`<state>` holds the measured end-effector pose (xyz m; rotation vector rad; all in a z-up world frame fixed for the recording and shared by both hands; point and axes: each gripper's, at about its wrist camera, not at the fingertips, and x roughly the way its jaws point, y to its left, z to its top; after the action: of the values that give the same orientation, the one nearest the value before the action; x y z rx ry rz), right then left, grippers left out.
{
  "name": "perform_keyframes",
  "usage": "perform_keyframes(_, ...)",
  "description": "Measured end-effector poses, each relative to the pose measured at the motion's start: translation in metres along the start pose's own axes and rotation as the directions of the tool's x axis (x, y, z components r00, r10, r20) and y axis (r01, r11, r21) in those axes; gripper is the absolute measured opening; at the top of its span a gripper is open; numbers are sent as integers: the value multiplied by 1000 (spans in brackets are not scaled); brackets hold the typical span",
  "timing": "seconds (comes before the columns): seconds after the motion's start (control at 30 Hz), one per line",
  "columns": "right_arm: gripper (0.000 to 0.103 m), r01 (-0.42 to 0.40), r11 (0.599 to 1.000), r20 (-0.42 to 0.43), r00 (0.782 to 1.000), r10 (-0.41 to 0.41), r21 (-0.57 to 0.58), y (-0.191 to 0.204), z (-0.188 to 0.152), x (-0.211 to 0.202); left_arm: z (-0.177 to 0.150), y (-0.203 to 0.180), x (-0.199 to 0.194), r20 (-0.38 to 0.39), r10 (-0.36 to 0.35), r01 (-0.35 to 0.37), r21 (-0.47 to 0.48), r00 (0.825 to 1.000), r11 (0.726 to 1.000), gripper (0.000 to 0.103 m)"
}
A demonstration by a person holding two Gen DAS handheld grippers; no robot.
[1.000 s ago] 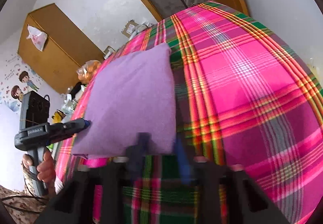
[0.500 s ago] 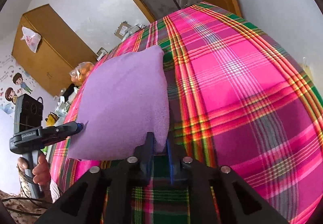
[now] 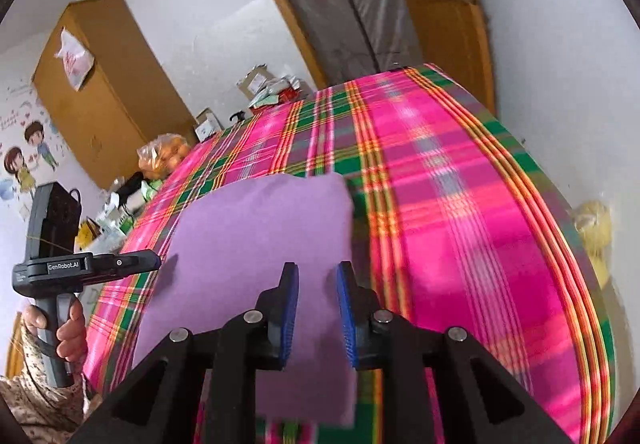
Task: Fold clothes
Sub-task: 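Grasp the folded sweatshirt edge with both grippers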
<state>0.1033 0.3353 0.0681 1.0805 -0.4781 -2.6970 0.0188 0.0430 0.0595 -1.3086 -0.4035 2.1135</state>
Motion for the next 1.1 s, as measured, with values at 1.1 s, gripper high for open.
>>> perform_keyframes(1.1, 43, -37, 998, -105, 994, 42, 48, -25, 5, 31, -16, 51, -4, -33, -109, 103, -162, 993, 981, 32)
